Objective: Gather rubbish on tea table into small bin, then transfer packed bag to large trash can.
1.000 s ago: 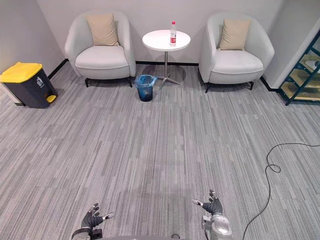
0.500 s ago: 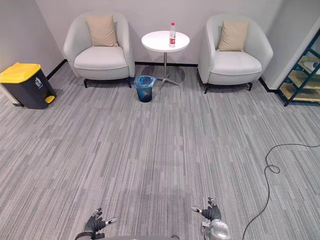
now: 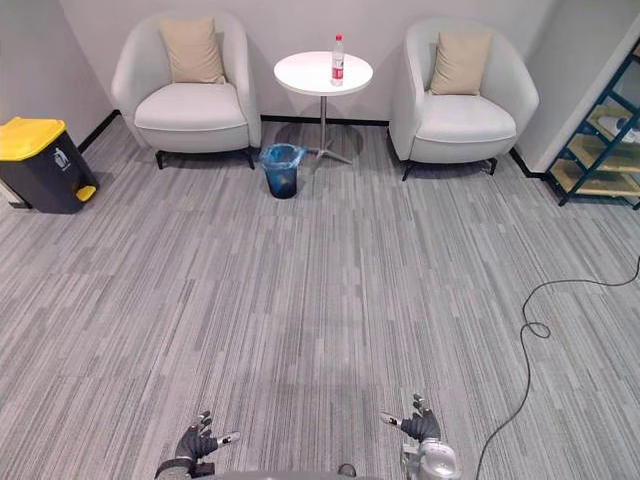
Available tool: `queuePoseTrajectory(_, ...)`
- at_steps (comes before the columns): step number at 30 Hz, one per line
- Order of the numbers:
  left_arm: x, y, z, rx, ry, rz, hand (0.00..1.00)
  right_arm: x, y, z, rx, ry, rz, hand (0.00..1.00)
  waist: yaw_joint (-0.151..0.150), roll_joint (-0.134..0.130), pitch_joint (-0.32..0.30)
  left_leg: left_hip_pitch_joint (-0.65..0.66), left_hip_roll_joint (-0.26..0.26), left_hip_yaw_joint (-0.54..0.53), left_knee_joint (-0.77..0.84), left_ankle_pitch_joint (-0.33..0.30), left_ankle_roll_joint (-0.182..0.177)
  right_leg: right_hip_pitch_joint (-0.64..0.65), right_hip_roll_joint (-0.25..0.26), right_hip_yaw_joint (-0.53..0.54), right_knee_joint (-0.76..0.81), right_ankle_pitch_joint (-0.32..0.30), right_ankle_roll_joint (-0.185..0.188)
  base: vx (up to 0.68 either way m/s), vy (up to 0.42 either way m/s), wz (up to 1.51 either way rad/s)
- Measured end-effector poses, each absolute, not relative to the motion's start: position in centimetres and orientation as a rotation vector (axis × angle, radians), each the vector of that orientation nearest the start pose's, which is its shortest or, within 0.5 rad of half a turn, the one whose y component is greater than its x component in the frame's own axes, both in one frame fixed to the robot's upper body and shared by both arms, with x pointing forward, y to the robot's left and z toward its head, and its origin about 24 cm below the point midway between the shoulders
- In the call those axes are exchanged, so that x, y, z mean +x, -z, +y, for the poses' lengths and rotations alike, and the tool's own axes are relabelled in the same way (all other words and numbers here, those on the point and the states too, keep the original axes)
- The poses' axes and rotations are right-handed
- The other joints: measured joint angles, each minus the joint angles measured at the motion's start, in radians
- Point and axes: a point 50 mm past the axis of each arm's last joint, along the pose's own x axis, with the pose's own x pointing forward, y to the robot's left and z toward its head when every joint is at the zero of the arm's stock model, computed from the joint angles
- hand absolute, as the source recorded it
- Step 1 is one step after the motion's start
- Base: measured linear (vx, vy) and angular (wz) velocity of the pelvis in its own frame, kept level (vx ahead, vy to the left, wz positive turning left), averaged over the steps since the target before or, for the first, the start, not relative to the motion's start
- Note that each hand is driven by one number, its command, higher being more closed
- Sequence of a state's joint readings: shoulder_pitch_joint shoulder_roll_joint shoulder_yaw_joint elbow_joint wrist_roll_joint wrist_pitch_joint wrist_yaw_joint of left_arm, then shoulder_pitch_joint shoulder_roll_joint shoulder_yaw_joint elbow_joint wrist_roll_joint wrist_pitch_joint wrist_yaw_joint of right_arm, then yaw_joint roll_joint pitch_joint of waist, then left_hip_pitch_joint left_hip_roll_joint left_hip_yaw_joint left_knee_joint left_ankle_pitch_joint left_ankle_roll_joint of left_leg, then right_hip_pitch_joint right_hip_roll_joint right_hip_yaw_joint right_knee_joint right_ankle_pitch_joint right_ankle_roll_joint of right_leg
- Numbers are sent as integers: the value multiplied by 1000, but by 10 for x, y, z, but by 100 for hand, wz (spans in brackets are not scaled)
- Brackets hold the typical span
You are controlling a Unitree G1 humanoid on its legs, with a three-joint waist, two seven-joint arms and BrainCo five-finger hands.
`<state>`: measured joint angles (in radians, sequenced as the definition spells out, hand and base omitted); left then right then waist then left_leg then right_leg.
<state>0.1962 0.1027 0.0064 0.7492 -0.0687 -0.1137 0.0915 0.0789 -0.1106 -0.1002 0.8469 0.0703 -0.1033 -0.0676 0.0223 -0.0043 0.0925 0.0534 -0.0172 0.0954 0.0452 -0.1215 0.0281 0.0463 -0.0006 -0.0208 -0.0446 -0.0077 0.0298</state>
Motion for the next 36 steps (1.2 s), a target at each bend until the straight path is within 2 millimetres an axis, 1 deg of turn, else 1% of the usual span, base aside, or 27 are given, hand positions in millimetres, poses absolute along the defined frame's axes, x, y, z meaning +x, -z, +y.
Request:
queuePoseTrajectory(4, 132, 123, 198, 58, -202, 752, 0, 158, 122, -218, -49, 258, 761, 0, 1, 22, 14, -45, 1, 23, 78, -55, 14, -62, -5, 23, 97, -53, 21, 50, 58, -18)
queuePoseTrajectory(5, 135, 120, 198, 58, -201, 733, 0, 161, 120, -218, -52, 262, 750, 0, 2, 23, 19, -54, -1, 28, 102, -79, 19, -89, -10, 24, 163, -91, 31, 68, 74, -14)
queuePoseTrajectory(6, 139, 119, 197, 56, -196, 722, 0, 164, 118, -218, -53, 264, 733, 0, 4, 24, 25, -58, -3, 35, 126, -104, 24, -129, -17, 19, 257, -133, 57, 64, 76, -17)
queuePoseTrajectory(7, 140, 118, 197, 53, -196, 719, 0, 167, 116, -217, -53, 263, 723, 0, 6, 25, 31, -59, -3, 41, 137, -110, 29, -152, -20, 16, 315, -150, 68, 36, 73, -22)
queuePoseTrajectory(8, 144, 117, 197, 54, -194, 708, 0, 172, 113, -217, -53, 259, 703, 0, 13, 27, 49, -45, -6, 45, 144, -132, 32, -219, -33, -17, 482, -173, 78, 40, 79, -11)
queuePoseTrajectory(10, 150, 114, 197, 58, -189, 688, 0, 172, 113, -217, -53, 260, 701, 0, 12, 20, 58, -21, -21, 33, 143, -143, 44, -288, -66, -66, 649, -180, 66, 159, 78, 14)
queuePoseTrajectory(11, 154, 110, 200, 71, -183, 667, 0, 171, 113, -217, -52, 260, 703, 0, 4, 7, 71, 12, -38, 15, 134, -150, 54, -334, -101, -111, 772, -199, 58, 291, 58, 27)
queuePoseTrajectory(13, 157, 107, 203, 78, -185, 654, 0, 172, 112, -217, -51, 262, 698, 0, -9, 15, 79, 40, -39, -13, 118, -151, 57, -352, -112, -152, 794, -231, 50, 279, 6, 38)
queuePoseTrajectory(14, 164, 104, 203, 74, -186, 633, 0, 177, 108, -219, -51, 264, 675, 0, -10, 16, 90, 69, -27, -21, 95, -152, 54, -369, -104, -185, 779, -255, 41, 274, -19, 34)
queuePoseTrajectory(16, 175, 98, 202, 60, -190, 601, 0, 186, 102, -222, -62, 263, 642, 0, -11, 33, 108, 100, 4, -29, 79, -164, 32, -414, -86, -243, 710, -260, 21, 433, -64, 16)
queuePoseTrajectory(17, 181, 95, 202, 61, -188, 580, 0, 191, 98, -226, -73, 263, 626, 0, -13, 57, 120, 119, 34, -32, 72, -175, 13, -445, -53, -263, 619, -240, 7, 451, -82, 14)
queuePoseTrajectory(18, 183, 94, 202, 63, -188, 573, 0, 193, 97, -227, -76, 263, 620, 0, -13, 63, 123, 128, 43, -36, 72, -181, 0, -453, -33, -266, 554, -206, 2, 436, -83, 23)
queuePoseTrajectory(19, 185, 92, 204, 66, -196, 564, 0, 190, 98, -228, -76, 269, 624, 0, -17, 48, 120, 152, 44, -41, 71, -193, -33, -454, -24, -264, 421, -95, -34, 535, -117, 36)
queuePoseTrajectory(20, 183, 90, 208, 74, -205, 555, 0, 185, 100, -228, -75, 271, 635, 0, -26, 17, 113, 180, 31, -44, 78, -220, -70, -453, -48, -265, 376, 58, -124, 546, -124, 27)
queuePoseTrajectory(21, 182, 92, 203, 54, -209, 563, 0, 186, 99, -231, -86, 273, 635, 0, -26, 44, 115, 187, 60, -49, 98, -231, -76, -454, -30, -282, 417, 29, -119, 550, -154, 31)
queuePoseTrajectory(22, 182, 91, 202, 51, -207, 555, 0, 191, 96, -228, -77, 268, 613, 0, -42, 48, 111, 142, 83, -52, 195, -223, -90, -437, -21, -299, 415, -16, -134, 526, -198, 16)
queuePoseTrajectory(23, 184, 91, 199, 41, -205, 552, 0, 194, 93, -226, -77, 262, 596, 0, -48, 53, 113, 82, 99, -46, 342, -205, -110, -405, 0, -306, 389, -35, -143, 536, -224, 23)
queuePoseTrajectory(24, 184, 91, 198, 37, -203, 552, 0, 196, 93, -225, -80, 254, 594, 0, -48, 55, 116, 39, 116, -39, 452, -176, -115, -374, 14, -309, 367, -44, -146, 434, -201, 4)
queuePoseTrajectory(25, 183, 92, 196, 32, -202, 556, 0, 196, 93, -222, -83, 243, 595, 0, -45, 55, 118, -25, 137, -37, 620, -106, -109, -313, 35, -307, 321, -47, -150, 516, -194, -2)
queuePoseTrajectory(26, 181, 93, 195, 28, -202, 562, 0, 194, 95, -217, -70, 229, 600, 0, -33, 53, 120, -97, 201, -4, 864, -105, -99, -200, 63, -299, 243, -50, -156, 504, -181, -7)
queuePoseTrajectory(27, 180, 94, 195, 26, -201, 564, 0, 195, 95, -215, -68, 226, 598, 0, -31, 50, 123, -123, 222, 19, 927, -108, -93, -158, 68, -291, 220, -51, -158, 495, -167, -19)
queuePoseTrajectory(29, 180, 93, 190, 11, -199, 559, 0, 198, 92, -214, -55, 236, 578, 0, -2, 41, 129, -219, 263, 83, 1021, -116, -79, -45, 67, -250, 144, -62, -152, 443, -111, -33)
queuePoseTrajectory(31, 179, 92, 191, 10, -201, 551, 0, 200, 90, -213, -48, 235, 567, 0, 7, 39, 132, -316, 262, 95, 983, -124, -71, 11, 64, -225, 95, -68, -147, 391, -14, -37)
queuePoseTrajectory(32, 180, 91, 191, 11, -202, 549, 0, 201, 90, -213, -41, 239, 566, 0, 22, 40, 133, -361, 251, 102, 913, -130, -70, 41, 50, -205, 78, -73, -134, 345, 83, -39)
queuePoseTrajectory(34, 179, 92, 190, 5, -204, 552, 0, 199, 91, -215, -25, 263, 576, 0, 25, 20, 146, -398, 191, 106, 719, -129, -71, 76, 11, -192, 73, -95, -107, 350, 129, -23)
queuePoseTrajectory(35, 179, 92, 187, -3, -202, 551, 0, 198, 92, -218, -17, 281, 578, 0, 26, 18, 147, -407, 144, 98, 530, -112, -83, 97, -14, -187, 67, -111, -86, 299, 141, -8)
queuePoseTrajectory(36, 179, 92, 186, -8, -201, 552, 0, 198, 92, -220, -14, 288, 580, 0, 29, 18, 147, -406, 125, 96, 422, -86, -97, 107, -19, -182, 58, -117, -77, 396, 202, -24)
